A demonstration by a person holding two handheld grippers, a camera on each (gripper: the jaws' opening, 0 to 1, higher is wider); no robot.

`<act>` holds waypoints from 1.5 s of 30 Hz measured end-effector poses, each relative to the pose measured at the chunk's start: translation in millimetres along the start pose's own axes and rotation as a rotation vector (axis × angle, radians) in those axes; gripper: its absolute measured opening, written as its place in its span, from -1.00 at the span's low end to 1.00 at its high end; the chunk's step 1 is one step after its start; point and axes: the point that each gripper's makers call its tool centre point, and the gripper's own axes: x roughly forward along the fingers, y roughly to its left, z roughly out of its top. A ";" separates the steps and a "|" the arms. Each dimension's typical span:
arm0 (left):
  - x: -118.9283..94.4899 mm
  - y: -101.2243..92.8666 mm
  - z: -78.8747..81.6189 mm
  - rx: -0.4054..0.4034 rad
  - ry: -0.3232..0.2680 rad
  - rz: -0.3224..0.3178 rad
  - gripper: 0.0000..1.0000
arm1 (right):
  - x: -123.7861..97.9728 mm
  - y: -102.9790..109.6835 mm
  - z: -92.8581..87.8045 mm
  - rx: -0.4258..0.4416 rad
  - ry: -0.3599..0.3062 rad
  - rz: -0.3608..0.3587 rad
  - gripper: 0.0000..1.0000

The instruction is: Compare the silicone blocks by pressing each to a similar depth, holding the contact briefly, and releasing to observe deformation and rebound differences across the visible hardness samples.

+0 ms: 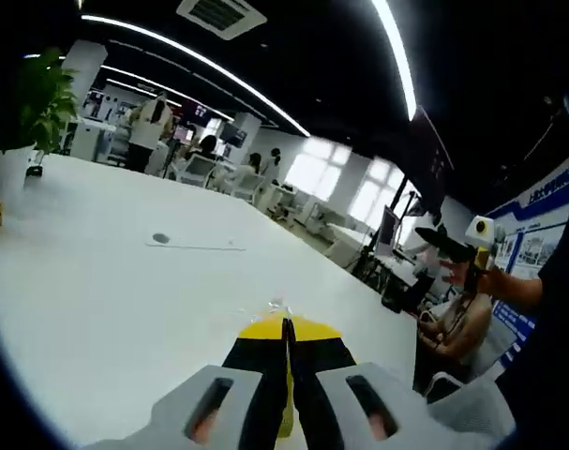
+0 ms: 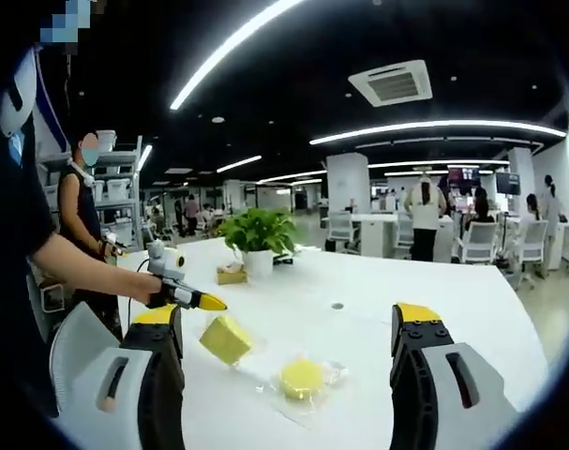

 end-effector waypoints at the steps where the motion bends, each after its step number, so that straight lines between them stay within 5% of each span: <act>1: -3.0 6.5 1.9 -0.014 -0.004 0.004 -1.00 | -1.9 -0.7 -1.2 0.002 0.003 -0.004 0.72; 8: -14.7 47.4 1.4 0.006 0.029 0.077 -1.00 | -16.1 -10.2 -9.4 0.024 0.024 -0.046 0.70; 10: -16.7 59.1 -7.5 0.031 0.090 0.099 -1.00 | -18.3 -11.9 -9.4 0.030 0.022 -0.055 0.69; 14: -13.2 72.1 -24.5 0.115 0.205 0.089 -1.00 | -22.8 -13.6 -11.9 0.042 0.031 -0.068 0.67; 26: 14.9 100.8 -49.5 0.148 0.302 0.082 -1.00 | -40.9 -13.8 -18.1 0.091 0.047 -0.095 0.64; 35: 18.3 119.5 -63.6 0.130 0.358 0.105 -1.00 | -46.9 -9.5 -29.1 0.142 0.061 -0.107 0.63; 38: 17.5 121.3 -60.3 0.068 0.331 0.127 -0.93 | -46.7 -10.9 -34.2 0.136 0.076 -0.111 0.63; 45: 6.9 117.2 -39.7 0.132 0.272 0.161 -0.85 | -43.7 -12.3 -33.0 0.135 0.068 -0.104 0.62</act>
